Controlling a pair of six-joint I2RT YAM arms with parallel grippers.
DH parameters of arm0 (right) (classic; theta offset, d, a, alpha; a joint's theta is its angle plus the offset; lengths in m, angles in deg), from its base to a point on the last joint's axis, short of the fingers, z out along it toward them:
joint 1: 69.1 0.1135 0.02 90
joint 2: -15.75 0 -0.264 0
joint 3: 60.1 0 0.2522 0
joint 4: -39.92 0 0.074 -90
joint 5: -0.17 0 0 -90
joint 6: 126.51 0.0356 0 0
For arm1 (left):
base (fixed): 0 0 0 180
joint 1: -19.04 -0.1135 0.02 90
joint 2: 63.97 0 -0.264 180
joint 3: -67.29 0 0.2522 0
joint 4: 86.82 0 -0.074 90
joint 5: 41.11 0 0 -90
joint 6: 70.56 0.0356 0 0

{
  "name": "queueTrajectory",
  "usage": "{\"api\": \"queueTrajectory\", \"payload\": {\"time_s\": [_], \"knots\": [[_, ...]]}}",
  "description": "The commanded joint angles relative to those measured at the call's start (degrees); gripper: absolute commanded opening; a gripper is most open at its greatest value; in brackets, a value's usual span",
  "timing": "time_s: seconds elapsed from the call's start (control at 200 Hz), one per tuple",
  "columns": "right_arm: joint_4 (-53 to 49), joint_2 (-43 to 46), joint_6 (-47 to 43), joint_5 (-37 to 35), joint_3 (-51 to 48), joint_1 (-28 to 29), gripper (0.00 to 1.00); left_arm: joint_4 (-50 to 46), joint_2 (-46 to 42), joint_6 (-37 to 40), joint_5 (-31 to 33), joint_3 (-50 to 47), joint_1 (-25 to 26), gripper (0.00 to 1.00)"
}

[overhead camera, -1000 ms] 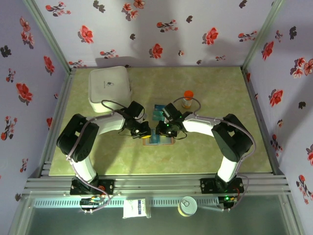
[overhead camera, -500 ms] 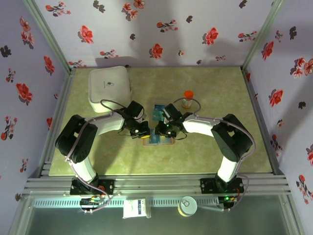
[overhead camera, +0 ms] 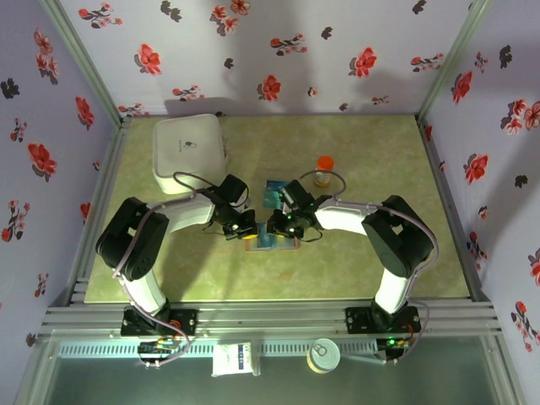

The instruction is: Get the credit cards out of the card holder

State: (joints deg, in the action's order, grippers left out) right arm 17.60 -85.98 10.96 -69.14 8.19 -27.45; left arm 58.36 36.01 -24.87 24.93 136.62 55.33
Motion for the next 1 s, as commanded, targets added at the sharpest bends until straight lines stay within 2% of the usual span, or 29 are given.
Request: {"api": "queueTrajectory", "payload": {"time_s": [0.0, 0.545, 0.995], "knots": [[2.8, 0.2, 1.8, 1.9, -1.5, -0.4, 0.25, -1.4, 1.5, 1.5, 0.9, 0.4, 0.3, 0.02], [10.1, 1.8, 4.1, 5.1, -4.7, -1.3, 0.19, -1.6, 1.8, 1.6, 0.9, 0.8, 0.3, 0.01], [6.5, 4.5, 2.4, 2.9, -6.7, -3.1, 0.14, -2.1, 1.5, 1.7, 1.0, 0.9, 0.3, 0.01]]}}
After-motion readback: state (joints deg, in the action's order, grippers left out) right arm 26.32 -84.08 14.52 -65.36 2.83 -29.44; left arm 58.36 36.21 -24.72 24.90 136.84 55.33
